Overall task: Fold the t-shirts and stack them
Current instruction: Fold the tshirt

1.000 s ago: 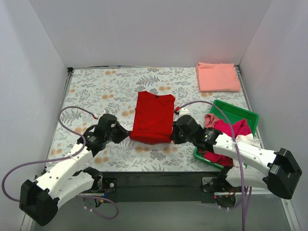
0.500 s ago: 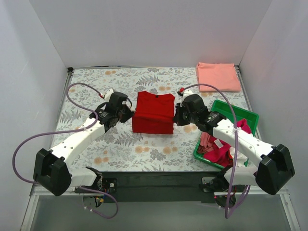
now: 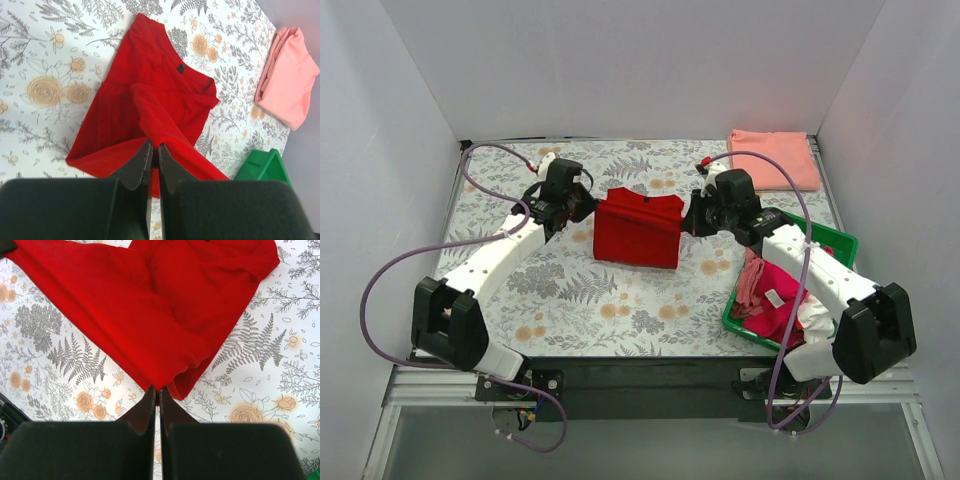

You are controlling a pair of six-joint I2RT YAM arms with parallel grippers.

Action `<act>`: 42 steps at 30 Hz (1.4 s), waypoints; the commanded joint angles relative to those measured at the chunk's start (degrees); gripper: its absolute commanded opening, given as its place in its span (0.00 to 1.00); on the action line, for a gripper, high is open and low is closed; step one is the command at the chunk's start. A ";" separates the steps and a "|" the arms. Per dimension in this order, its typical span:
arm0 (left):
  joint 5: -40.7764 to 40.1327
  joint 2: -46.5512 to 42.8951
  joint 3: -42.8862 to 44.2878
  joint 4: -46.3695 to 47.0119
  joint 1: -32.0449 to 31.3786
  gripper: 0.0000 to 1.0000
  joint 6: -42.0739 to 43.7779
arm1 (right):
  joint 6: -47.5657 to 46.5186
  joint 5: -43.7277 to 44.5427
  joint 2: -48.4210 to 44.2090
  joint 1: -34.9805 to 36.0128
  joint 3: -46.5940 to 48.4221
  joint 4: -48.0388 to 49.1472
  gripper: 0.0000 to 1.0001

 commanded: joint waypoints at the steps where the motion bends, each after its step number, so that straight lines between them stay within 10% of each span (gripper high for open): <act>1: -1.40 2.27 3.75 2.27 2.91 0.00 2.91 | -1.62 -1.70 1.65 -2.39 2.62 0.08 0.01; 27: 3.44 34.08 24.31 5.43 8.10 0.00 6.78 | -6.80 -10.49 32.85 -12.33 22.30 3.42 0.03; 31: 4.15 38.13 28.44 5.87 8.27 0.30 7.04 | -9.09 -11.01 38.47 -13.12 27.92 3.42 0.47; 34: 6.07 39.28 30.47 5.78 8.27 0.89 7.39 | -9.01 -12.42 38.84 -13.12 30.04 3.60 0.70; 38: 8.10 34.63 27.32 5.78 8.27 0.90 7.66 | -8.83 -10.41 33.05 -12.60 25.75 5.53 0.98; 42: 8.89 25.15 19.07 6.75 8.19 0.91 6.96 | -7.51 -7.68 24.79 -11.11 14.61 9.13 0.98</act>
